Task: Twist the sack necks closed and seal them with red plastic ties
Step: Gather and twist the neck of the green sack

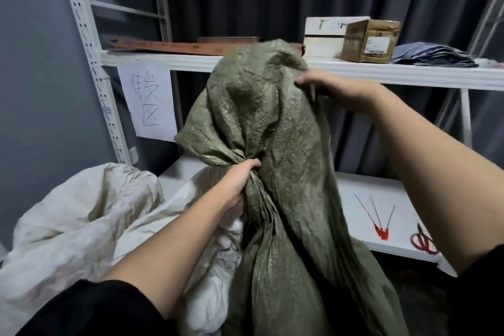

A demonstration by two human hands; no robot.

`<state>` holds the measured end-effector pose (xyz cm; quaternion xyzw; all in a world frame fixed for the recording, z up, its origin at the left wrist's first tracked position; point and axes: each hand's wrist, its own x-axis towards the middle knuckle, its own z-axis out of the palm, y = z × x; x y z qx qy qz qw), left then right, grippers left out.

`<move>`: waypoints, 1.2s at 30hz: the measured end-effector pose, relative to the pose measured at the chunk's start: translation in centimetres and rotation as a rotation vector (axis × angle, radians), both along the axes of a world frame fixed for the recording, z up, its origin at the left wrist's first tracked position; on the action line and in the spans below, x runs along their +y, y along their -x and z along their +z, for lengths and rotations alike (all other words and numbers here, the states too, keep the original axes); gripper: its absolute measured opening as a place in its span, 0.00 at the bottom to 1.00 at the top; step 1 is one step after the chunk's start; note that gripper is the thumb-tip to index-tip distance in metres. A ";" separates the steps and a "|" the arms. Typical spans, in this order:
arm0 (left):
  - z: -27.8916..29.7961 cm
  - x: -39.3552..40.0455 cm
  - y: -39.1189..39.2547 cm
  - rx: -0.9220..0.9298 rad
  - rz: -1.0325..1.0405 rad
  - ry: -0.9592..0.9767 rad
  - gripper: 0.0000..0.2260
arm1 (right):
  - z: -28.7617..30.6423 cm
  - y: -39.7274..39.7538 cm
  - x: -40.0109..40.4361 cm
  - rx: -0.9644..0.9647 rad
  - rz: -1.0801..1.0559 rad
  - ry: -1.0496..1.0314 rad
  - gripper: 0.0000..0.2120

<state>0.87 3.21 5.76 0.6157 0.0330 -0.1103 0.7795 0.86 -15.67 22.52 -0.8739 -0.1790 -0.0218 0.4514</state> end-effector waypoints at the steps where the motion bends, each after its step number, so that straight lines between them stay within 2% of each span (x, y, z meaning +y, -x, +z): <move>1: 0.0 0.3 0.0 0.017 -0.034 0.040 0.08 | -0.7 -0.1 -0.7 0.044 -0.025 -0.029 0.19; 3: -0.2 0.7 -0.1 0.016 -0.095 0.091 0.09 | -1.9 -0.4 -1.8 0.152 -0.037 -0.179 0.15; 5: -0.3 1.1 -0.2 -0.009 -0.132 0.123 0.09 | -3.2 -0.7 -2.3 0.239 -0.034 -0.348 0.16; 7: -0.2 1.2 -0.2 -0.017 -0.153 0.141 0.12 | -4.5 -0.8 -2.2 0.235 -0.090 -0.270 0.11; 8: -0.3 1.1 -0.3 -0.018 -0.164 0.140 0.12 | -5.0 -0.2 -1.9 0.216 -0.097 -0.156 0.07; 10: -0.3 1.1 -0.2 -0.025 -0.197 0.123 0.11 | -6.0 -0.1 -1.1 0.213 -0.069 0.027 0.12; 11: -0.2 1.0 -0.2 -0.027 -0.215 0.113 0.10 | -6.4 -0.1 -0.9 0.225 -0.084 0.058 0.12; 16: 0.1 0.8 0.0 -0.028 -0.260 0.048 0.09 | -6.1 0.7 0.4 0.296 -0.158 0.007 0.13; 19: 0.1 1.0 0.1 -0.030 -0.280 -0.001 0.10 | -6.0 1.0 1.0 0.270 -0.181 -0.008 0.14; 24: -0.1 0.7 0.2 -0.026 -0.306 -0.056 0.10 | -6.5 1.8 1.1 0.303 -0.226 0.099 0.18; 25: 0.0 0.7 0.3 -0.028 -0.288 -0.027 0.10 | -6.3 1.9 1.1 0.255 -0.252 0.059 0.17; 28: -0.3 1.3 0.1 -0.052 -0.266 0.078 0.11 | -5.8 0.2 0.4 -0.183 -0.357 0.119 0.13; 29: -0.5 1.7 0.1 -0.054 -0.261 0.076 0.13 | -5.6 -0.3 -0.3 -0.268 -0.423 0.123 0.13; 33: -0.9 2.4 -0.2 -0.027 -0.162 -0.232 0.33 | -3.8 -0.9 -2.7 -0.493 -0.617 -0.003 0.13; 34: -1.1 2.2 -0.4 -0.024 -0.109 -0.292 0.34 | -3.3 -0.8 -2.8 -0.553 -0.624 0.010 0.12; 36: -1.3 1.8 -0.7 -0.032 -0.014 -0.320 0.25 | -2.4 -0.7 -2.5 -0.658 -0.614 0.029 0.12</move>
